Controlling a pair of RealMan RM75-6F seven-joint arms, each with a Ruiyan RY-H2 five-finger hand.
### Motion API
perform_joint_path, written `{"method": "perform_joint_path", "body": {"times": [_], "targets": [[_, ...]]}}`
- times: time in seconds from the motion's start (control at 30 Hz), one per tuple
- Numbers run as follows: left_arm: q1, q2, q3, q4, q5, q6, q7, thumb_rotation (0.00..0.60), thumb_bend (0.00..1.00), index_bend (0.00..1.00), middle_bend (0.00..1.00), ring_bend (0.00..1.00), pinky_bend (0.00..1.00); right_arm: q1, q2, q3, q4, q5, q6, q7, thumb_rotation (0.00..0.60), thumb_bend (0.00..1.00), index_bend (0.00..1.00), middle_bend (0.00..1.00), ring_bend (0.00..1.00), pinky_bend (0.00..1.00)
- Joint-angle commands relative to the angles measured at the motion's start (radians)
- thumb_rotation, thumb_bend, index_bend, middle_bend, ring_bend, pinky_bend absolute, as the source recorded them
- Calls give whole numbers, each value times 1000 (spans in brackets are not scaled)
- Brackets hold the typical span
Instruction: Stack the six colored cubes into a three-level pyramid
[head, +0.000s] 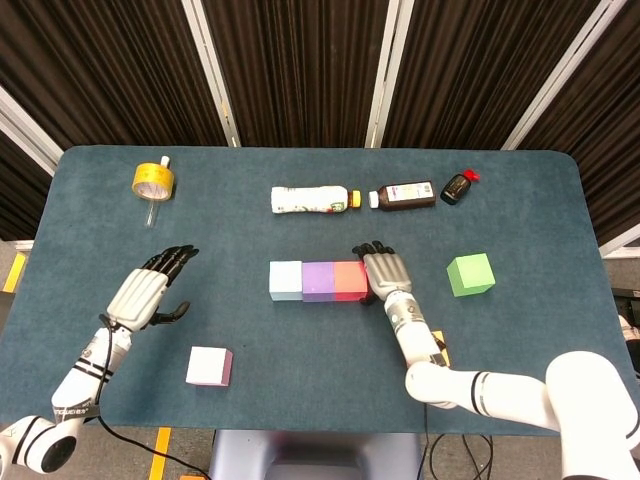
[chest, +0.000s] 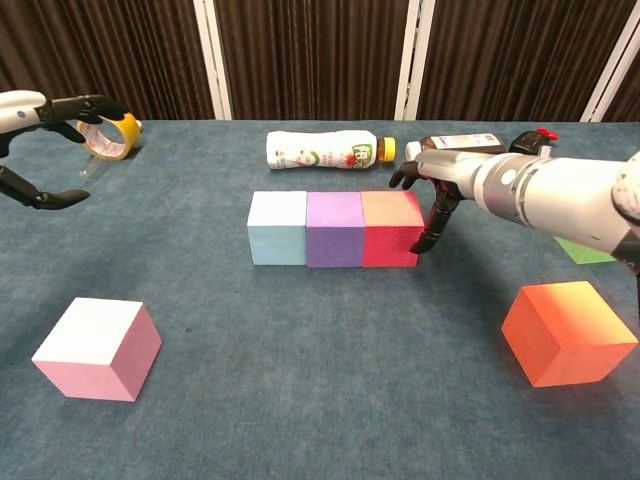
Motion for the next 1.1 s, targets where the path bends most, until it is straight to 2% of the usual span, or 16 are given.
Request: {"method": "perform_joint_path", "body": {"times": [0.03,0.17,0.33,0.57,0.83,1.1], "targets": [[-29,1,-8,1,5,-37,-13,600,367,0,31,52,161,-7,19,-2,-27,-6,1,7,600,261,168,211,98,231],[-84,-5,-26,18,0,-110,-26,600,367,0,31,49,159,-39,108,12,-132,-50,15,47,600,261,102,211,93,230],[-175,-44,-58,78,-60,-249,-37,600,367,18,33,49,158,-111,296,28,-308,-155,57,115,600,261,88,211,91,230],[-282,-125,-94,155,-170,-416,-47,600,350,14,30,43,154,-225,485,0,-434,-297,112,207,600,261,88,211,90,230],[-353,-218,-90,247,-259,-500,6,600,336,0,14,25,144,-323,566,-38,-442,-434,115,341,600,261,89,211,90,230],[-377,-257,-91,255,-308,-528,6,600,335,0,21,26,143,-355,563,-55,-402,-482,103,396,600,261,92,211,90,230]]}}
